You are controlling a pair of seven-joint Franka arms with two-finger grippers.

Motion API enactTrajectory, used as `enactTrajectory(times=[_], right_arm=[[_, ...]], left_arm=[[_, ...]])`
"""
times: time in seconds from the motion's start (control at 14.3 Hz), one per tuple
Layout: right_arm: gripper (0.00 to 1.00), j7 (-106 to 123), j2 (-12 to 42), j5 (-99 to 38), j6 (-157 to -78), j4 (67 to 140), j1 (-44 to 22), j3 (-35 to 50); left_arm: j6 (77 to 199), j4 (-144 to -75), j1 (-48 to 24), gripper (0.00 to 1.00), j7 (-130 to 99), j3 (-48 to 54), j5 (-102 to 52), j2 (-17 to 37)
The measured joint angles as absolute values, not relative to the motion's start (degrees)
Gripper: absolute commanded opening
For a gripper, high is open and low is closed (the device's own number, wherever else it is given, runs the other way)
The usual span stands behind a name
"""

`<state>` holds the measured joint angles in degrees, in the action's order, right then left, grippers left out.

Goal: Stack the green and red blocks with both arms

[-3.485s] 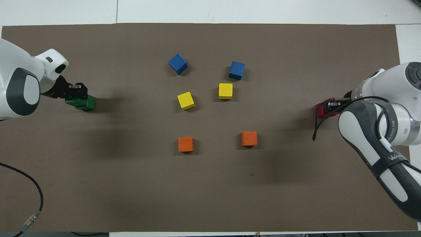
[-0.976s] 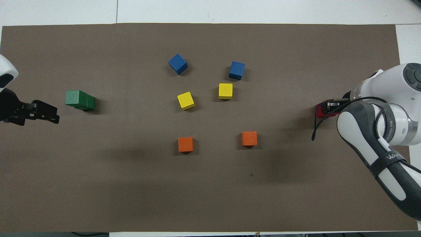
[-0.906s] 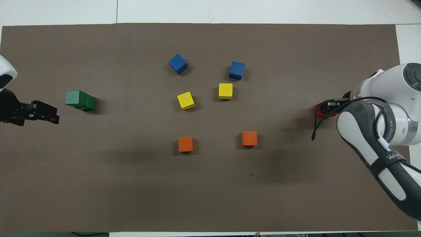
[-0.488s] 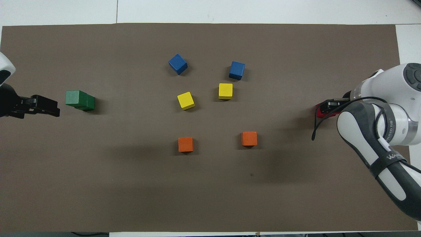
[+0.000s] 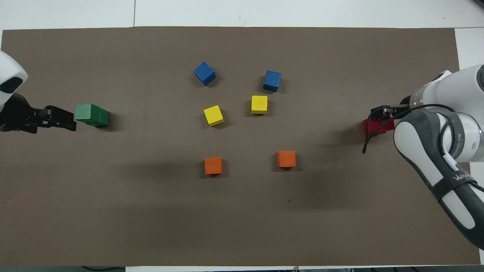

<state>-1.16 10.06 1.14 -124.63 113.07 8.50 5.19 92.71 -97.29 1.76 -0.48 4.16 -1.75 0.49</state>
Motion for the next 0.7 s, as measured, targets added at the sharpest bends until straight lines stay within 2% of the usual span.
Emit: enactTrajectory(times=[0.42,0.7], right_arm=[[1.00,-1.2,9.2,1.1,-115.3,99.6,7.8,5.7],[1.00,-1.2,4.9,1.1,-105.0,96.3,7.7,5.9]], left_arm=[[92.9,-97.0,1.6,1.00,-0.5,5.5,-1.8,0.5],[91.8,-94.8,1.7,1.00,-0.5,5.4,-1.8,0.5]])
